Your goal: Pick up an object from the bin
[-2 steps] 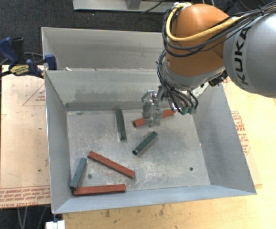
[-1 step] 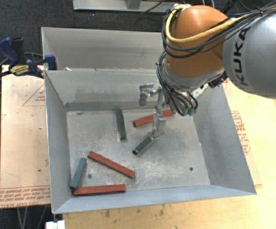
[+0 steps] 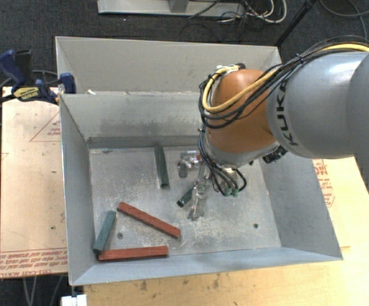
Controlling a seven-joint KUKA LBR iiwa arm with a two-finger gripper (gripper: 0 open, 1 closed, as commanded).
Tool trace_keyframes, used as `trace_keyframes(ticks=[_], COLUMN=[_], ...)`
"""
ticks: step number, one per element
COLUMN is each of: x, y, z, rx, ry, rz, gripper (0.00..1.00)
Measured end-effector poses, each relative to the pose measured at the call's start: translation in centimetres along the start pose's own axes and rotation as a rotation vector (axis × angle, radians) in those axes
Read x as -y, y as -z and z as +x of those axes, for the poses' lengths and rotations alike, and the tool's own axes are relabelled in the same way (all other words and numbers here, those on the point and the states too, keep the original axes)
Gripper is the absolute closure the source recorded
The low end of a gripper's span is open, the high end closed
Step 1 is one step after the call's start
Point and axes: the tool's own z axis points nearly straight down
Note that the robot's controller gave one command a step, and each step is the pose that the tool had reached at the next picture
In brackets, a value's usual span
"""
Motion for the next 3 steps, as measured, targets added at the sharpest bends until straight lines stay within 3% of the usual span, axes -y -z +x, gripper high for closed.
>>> trace_keyframes(ticks=[1,2,3], x=[4.8,4.4,4.1], y=[-7.3,-6.9,8.9], z=[-3.1,-3.3,-3.5], rx=[0.006,0.010,0.021], ry=[0.009,0.013,-0.012], rz=[0.002,-0.001,-0.001], gripper=[0.00,1.00,1.00])
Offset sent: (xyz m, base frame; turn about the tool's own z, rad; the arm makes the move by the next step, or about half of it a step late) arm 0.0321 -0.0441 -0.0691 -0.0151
